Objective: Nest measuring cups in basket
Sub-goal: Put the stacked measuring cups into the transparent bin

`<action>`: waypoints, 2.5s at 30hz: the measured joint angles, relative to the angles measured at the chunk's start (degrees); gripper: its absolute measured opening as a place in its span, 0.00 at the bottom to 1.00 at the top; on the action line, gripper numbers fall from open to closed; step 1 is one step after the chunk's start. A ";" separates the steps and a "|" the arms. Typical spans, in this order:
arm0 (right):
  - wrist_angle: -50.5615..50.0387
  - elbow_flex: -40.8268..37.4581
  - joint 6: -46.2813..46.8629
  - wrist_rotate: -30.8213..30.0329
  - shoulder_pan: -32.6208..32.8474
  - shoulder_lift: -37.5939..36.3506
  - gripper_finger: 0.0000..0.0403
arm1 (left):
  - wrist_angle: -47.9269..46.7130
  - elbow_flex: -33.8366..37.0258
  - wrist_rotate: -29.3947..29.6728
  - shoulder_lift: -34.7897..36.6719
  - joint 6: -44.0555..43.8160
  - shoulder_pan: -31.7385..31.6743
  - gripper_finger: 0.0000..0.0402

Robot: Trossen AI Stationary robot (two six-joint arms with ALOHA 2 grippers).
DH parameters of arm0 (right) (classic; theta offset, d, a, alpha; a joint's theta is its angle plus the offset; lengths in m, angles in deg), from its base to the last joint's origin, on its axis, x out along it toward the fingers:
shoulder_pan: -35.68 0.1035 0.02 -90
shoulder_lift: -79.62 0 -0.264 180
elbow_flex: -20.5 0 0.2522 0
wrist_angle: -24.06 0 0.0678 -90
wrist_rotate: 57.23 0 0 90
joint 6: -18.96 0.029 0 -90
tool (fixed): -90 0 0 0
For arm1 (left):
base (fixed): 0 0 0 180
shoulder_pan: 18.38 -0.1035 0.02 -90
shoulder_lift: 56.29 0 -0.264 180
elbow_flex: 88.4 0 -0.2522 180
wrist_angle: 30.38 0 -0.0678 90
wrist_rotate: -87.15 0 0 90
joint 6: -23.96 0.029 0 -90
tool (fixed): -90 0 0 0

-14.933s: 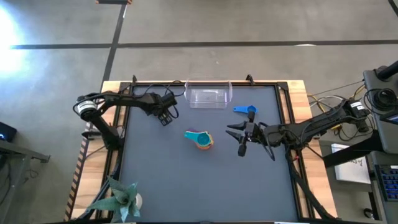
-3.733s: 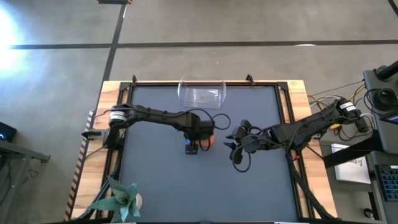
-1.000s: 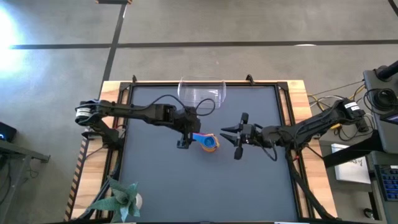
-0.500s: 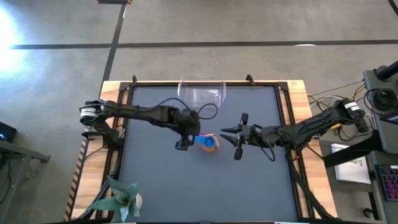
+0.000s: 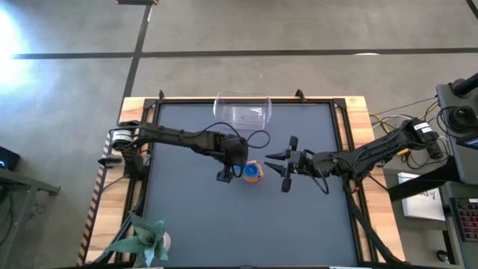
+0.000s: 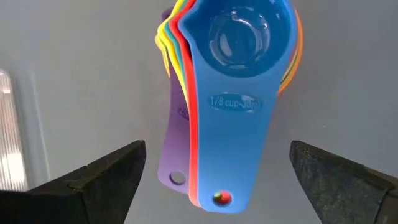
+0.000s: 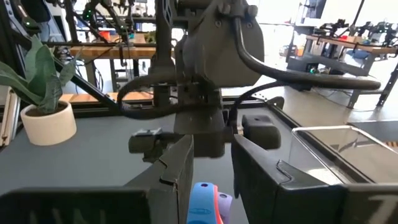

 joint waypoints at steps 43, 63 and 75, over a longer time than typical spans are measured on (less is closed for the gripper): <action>-0.42 -0.03 -0.20 -0.02 0.00 0.00 0.25 | -3.37 -3.69 -0.15 -8.16 -0.39 -2.22 0.29; -0.42 -0.03 -0.21 -0.03 0.00 -0.02 0.24 | -4.50 -5.15 2.58 -7.99 -1.66 -2.22 0.28; -0.42 -0.03 -0.62 -0.04 0.02 -0.12 0.26 | -4.57 -5.17 4.21 -6.32 -1.64 -2.27 0.28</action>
